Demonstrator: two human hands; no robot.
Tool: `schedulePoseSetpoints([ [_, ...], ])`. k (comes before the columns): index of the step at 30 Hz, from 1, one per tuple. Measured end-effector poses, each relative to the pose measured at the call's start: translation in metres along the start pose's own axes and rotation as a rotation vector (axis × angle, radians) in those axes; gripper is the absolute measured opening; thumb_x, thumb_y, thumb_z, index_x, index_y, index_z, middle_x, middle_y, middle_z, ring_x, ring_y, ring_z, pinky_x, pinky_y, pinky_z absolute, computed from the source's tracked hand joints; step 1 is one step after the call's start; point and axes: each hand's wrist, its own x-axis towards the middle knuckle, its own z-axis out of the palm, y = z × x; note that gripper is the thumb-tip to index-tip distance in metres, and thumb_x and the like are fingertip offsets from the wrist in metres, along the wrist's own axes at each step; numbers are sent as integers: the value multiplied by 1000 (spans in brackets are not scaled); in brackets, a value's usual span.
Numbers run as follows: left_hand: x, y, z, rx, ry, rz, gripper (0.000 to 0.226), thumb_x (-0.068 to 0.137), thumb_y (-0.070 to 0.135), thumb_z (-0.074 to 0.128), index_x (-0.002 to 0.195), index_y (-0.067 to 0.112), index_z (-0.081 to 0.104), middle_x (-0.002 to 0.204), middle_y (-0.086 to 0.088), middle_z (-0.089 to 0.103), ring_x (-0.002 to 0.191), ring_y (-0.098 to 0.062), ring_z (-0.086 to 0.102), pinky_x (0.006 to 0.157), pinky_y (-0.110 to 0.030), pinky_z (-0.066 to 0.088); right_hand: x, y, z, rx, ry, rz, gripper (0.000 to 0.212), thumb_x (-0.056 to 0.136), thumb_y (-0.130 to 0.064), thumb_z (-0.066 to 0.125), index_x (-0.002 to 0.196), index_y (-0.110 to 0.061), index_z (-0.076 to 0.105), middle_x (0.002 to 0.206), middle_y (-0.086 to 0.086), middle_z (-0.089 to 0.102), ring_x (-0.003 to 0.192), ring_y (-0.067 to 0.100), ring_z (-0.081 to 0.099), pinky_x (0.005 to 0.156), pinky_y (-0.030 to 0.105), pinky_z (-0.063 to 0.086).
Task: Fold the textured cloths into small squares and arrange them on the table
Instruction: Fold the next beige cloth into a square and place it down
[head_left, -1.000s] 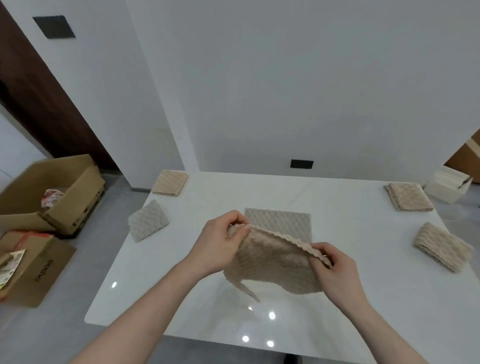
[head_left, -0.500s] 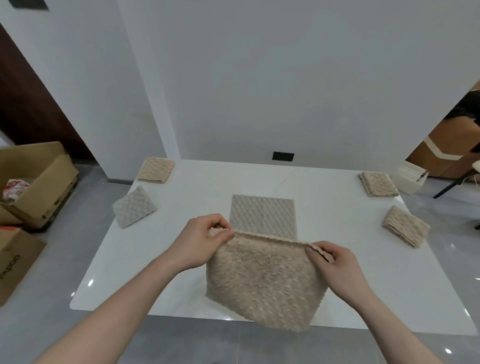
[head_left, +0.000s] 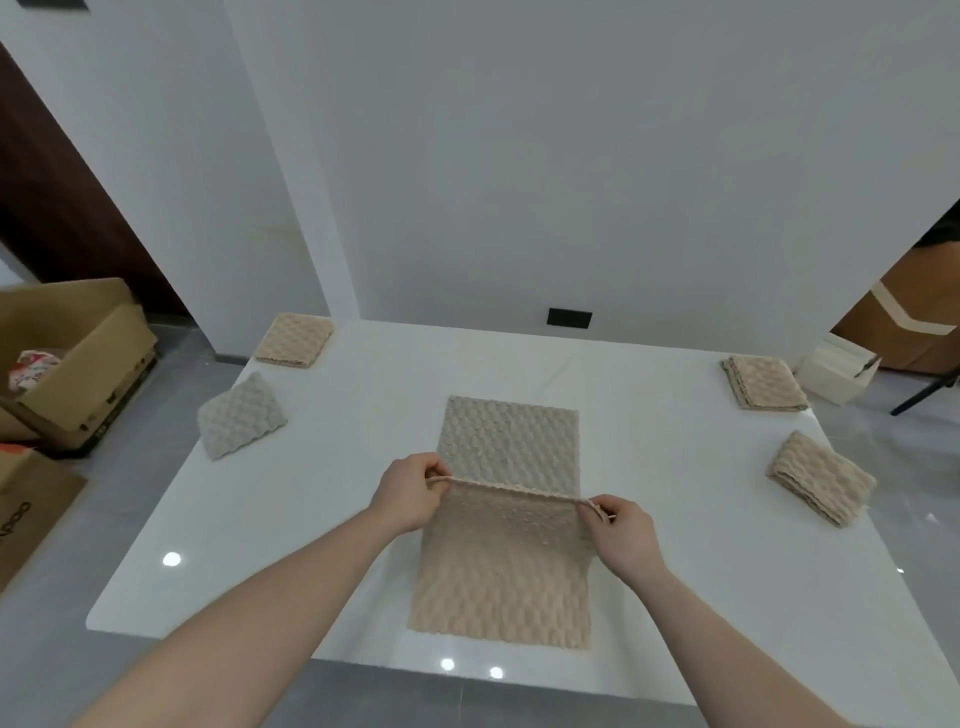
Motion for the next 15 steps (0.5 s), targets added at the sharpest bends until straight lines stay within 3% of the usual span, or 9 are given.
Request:
schedulePoseSetpoints([
  [5,50,-16,37,-36,128,35,9,93,22,67,87,28,69,87,16,70,84,-4,62,69,-14,41,55,26,13,17,44,-75,19,94,-28,68,77,-32,75,74,-18,74,76,0,67,70,26,53],
  [11,114,-70,104,-77,244,101,8,94,32,67,85,34,68,84,19,70,83,1,63,78,-30,54,120,74,56,32,113,-186,17,94,-28,69,78,-35,75,76,-22,73,76,-5,66,70,23,53],
  [15,135,-100,141,-49,431,189,13,91,40,66,80,34,63,76,20,67,75,1,62,69,-29,52,139,106,88,2,286,-235,12,92,-38,66,82,-41,72,78,-28,71,78,-6,65,71,22,49],
])
